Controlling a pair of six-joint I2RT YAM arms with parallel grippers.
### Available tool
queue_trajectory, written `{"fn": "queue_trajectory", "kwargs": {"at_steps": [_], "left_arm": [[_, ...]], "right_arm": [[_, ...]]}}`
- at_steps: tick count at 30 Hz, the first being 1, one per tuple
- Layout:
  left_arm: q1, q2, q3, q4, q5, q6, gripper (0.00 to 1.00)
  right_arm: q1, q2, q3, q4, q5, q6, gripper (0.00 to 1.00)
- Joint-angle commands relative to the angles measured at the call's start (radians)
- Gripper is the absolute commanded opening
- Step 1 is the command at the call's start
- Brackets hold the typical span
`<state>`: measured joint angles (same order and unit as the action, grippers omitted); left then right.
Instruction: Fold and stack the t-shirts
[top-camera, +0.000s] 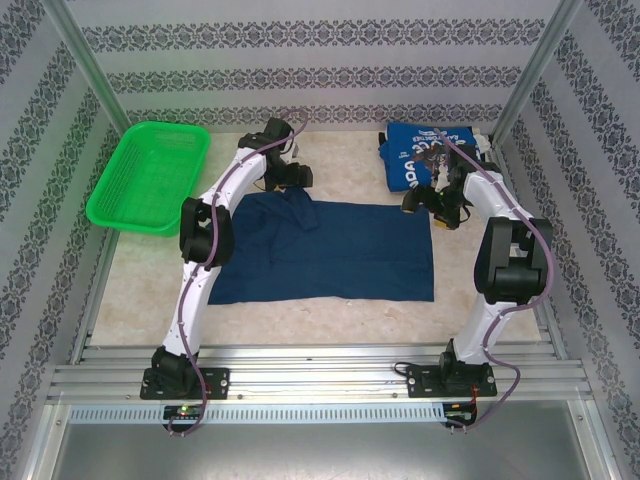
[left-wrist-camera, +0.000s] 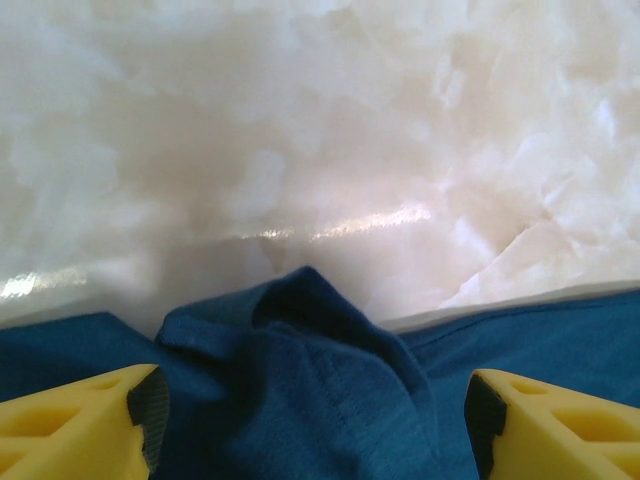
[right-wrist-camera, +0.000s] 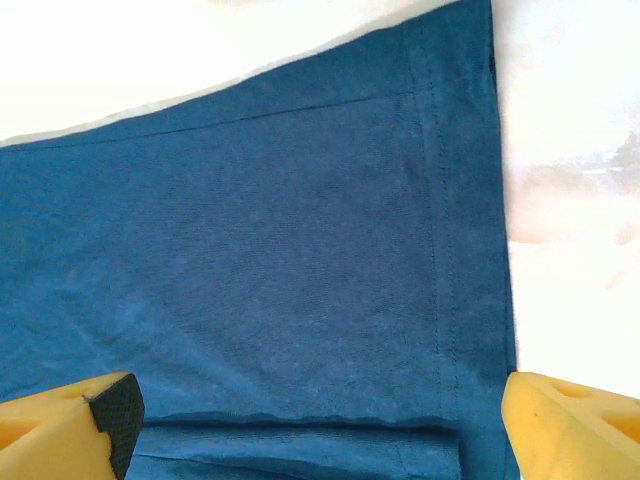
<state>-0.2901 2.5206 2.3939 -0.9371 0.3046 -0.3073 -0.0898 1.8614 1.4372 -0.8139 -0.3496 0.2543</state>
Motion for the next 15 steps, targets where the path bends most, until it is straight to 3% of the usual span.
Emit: {"fn": "queue_trajectory", "kwargs": {"at_steps": [1, 9, 15], "left_arm": [[0.018, 0.036, 0.020, 0.054, 0.012, -0.029, 0.76], [0.023, 0.055, 0.015, 0.062, -0.007, -0.016, 0.66], [0.023, 0.071, 0.026, 0.068, -0.013, -0.006, 0.51]], "right_arm": [[-0.007, -0.016, -0.015, 0.006, -0.029, -0.018, 0.93], [-0.010, -0.015, -0.012, -0.003, -0.028, -0.031, 0.93], [-0.010, -0.012, -0.021, 0.002, -0.035, -0.034, 0.93]]}}
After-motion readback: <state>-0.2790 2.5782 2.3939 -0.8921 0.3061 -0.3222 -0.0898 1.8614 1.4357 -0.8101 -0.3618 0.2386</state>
